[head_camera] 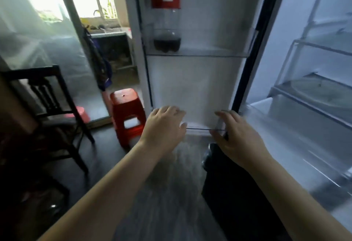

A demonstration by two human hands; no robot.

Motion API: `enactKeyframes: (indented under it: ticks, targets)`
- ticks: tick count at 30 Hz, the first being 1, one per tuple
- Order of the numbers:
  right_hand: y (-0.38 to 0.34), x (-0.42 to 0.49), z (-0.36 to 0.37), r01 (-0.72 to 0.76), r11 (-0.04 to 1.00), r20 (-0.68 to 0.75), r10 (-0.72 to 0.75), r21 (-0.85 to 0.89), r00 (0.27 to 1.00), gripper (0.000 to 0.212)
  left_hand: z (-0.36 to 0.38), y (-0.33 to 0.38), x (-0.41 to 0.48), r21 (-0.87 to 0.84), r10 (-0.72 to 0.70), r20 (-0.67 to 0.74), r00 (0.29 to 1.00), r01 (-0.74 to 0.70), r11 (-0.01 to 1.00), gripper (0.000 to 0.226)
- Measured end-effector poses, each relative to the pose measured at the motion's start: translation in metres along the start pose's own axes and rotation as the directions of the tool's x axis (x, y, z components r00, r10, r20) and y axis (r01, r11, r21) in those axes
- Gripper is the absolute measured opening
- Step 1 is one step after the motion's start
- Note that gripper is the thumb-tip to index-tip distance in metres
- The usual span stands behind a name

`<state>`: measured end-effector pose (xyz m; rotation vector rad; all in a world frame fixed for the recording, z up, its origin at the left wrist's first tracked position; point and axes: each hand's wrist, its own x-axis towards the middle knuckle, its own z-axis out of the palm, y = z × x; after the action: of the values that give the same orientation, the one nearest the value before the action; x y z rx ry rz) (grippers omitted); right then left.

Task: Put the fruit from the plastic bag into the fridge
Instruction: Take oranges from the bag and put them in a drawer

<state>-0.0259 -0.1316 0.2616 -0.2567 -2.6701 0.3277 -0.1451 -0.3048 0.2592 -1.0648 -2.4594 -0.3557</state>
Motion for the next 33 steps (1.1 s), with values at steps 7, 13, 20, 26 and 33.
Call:
enactKeyframes:
  ticks: [7, 13, 20, 26, 33]
  targets:
    - [-0.126, 0.057, 0.062, 0.235, 0.964, 0.108, -0.249, 0.128, 0.963, 0.061, -0.044, -0.127, -0.057, 0.111, -0.199, -0.058, 0.978, 0.205, 0.973, 0.035]
    - [-0.255, 0.107, 0.117, 0.401, 0.892, 0.1, -0.427, 0.21, 0.899, 0.065, -0.086, -0.252, -0.117, 0.183, -0.388, -0.086, 0.918, 0.397, 0.899, 0.048]
    - [-0.381, 0.143, 0.185, 0.54, 0.793, 0.09, -0.582, 0.281, 0.808, 0.062, -0.117, -0.361, -0.182, 0.27, -0.526, -0.157, 0.836, 0.549, 0.791, 0.046]
    - [-0.46, 0.159, 0.24, 0.635, 0.67, 0.1, -0.714, 0.385, 0.693, 0.058, -0.125, -0.428, -0.23, 0.344, -0.627, -0.149, 0.764, 0.635, 0.692, 0.046]
    - [-0.523, 0.203, 0.297, 0.695, 0.548, 0.108, -0.815, 0.466, 0.57, 0.057, -0.118, -0.498, -0.247, 0.356, -0.744, -0.146, 0.652, 0.736, 0.576, 0.043]
